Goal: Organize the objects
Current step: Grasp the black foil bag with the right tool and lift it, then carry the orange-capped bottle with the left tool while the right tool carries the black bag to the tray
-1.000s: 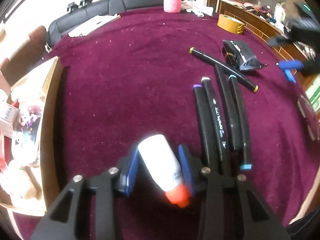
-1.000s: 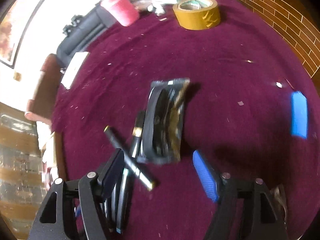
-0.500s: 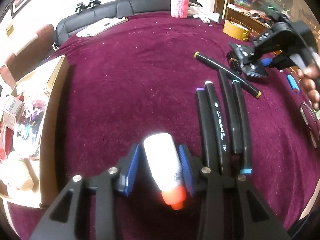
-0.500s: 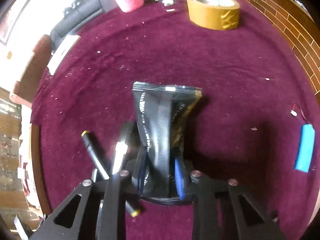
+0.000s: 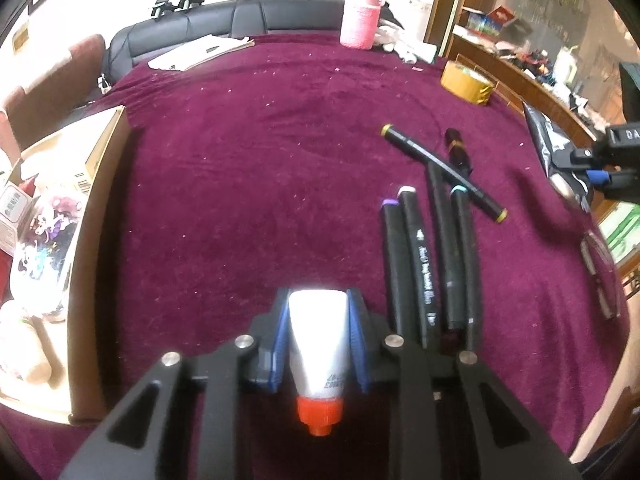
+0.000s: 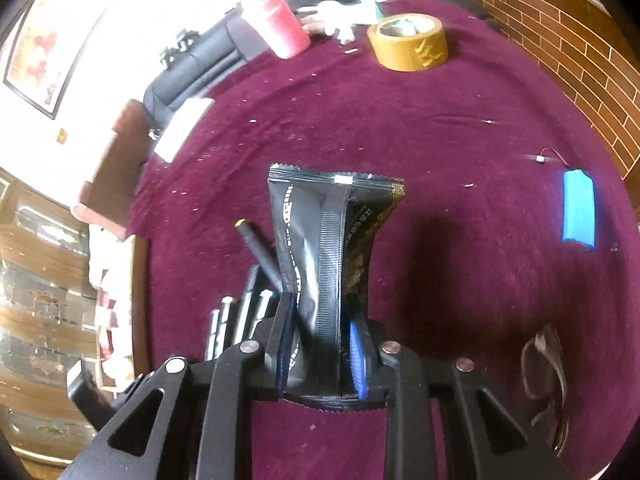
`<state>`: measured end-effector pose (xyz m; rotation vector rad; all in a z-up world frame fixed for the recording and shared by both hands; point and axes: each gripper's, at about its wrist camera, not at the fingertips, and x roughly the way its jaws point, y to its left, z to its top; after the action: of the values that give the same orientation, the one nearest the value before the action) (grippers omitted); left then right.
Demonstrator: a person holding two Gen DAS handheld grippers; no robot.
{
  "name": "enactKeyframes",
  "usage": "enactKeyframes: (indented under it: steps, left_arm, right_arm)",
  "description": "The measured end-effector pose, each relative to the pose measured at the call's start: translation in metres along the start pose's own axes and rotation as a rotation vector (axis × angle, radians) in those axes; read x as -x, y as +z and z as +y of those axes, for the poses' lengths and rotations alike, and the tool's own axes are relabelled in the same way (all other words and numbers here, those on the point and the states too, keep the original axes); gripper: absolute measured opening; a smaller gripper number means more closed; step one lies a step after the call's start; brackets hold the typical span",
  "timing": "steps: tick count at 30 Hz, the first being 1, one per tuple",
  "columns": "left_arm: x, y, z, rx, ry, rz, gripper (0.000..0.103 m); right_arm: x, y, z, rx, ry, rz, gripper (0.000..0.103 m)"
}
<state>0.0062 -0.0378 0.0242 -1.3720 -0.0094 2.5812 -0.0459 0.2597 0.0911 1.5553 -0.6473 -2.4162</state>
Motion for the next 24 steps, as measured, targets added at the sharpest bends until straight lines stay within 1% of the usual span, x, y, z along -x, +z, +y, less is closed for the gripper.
enactKeyframes:
  steps: [3, 10, 16, 22, 24]
  left_arm:
    - [0.007, 0.002, 0.003, 0.03, -0.04, -0.01, 0.026]
    - [0.026, 0.004, 0.01, 0.057, -0.055, -0.041, 0.026]
    - [0.052, 0.003, 0.029, 0.085, -0.038, -0.087, 0.026]
    - [0.078, -0.002, 0.063, 0.147, -0.003, -0.129, 0.026]
    - [0.088, -0.005, 0.079, 0.177, 0.016, -0.145, 0.026]
  right_arm:
    - [0.007, -0.007, 0.012, 0.013, 0.025, -0.002, 0.026]
    - [0.0, -0.02, 0.046, 0.056, 0.079, 0.033, 0.027]
    - [-0.019, -0.032, 0.089, 0.119, 0.125, 0.086, 0.027]
    - [-0.04, -0.047, 0.141, 0.195, 0.172, 0.152, 0.027]
    - [-0.05, -0.054, 0.163, 0.225, 0.199, 0.187, 0.027]
